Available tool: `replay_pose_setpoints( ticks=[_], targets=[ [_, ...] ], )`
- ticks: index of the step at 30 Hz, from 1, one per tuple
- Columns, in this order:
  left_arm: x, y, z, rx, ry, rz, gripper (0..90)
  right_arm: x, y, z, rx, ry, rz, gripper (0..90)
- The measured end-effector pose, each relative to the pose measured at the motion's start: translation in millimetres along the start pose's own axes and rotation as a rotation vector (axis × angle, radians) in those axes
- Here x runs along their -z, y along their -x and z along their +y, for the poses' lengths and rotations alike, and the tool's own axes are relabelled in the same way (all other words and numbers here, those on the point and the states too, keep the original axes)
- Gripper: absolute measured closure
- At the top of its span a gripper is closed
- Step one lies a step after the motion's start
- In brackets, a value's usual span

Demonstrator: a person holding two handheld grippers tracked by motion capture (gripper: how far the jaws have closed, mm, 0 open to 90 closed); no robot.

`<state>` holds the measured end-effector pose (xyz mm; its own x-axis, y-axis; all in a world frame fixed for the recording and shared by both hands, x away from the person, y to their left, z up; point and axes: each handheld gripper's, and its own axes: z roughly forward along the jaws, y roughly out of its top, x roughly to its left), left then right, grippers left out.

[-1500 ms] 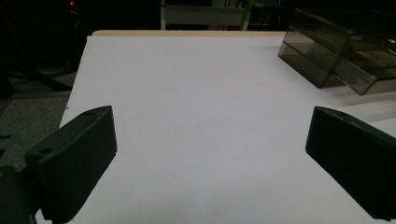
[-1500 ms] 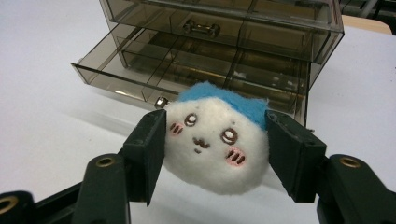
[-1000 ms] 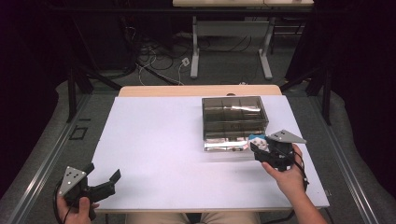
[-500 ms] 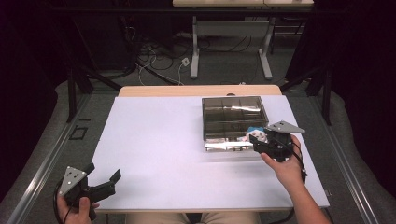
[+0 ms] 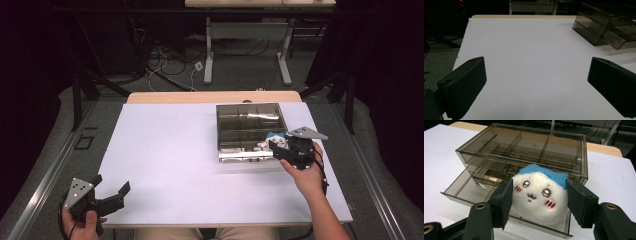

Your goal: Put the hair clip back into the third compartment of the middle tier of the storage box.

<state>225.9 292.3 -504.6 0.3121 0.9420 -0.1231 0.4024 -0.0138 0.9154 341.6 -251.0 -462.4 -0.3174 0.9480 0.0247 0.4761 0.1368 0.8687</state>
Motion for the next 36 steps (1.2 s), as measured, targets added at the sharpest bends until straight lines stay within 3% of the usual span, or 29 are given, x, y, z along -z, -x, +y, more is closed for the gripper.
replay_pose_setpoints(
  ticks=[14,20,36],
  targets=[
    [-1.6,1.3,-0.1,-0.006,-0.007,-0.005,2.2,-13.0,4.7,-16.0,0.012,0.032,-0.017,40.6],
    [-1.5,1.2,0.0,-0.006,-0.007,-0.007,2.2,-16.5,7.3,-20.4,-0.009,0.026,-0.022,40.5],
    [-3.0,2.1,-0.2,-0.006,-0.01,-0.011,2.2,-27.8,7.6,-28.4,0.01,0.007,-0.029,40.2]
  ],
)
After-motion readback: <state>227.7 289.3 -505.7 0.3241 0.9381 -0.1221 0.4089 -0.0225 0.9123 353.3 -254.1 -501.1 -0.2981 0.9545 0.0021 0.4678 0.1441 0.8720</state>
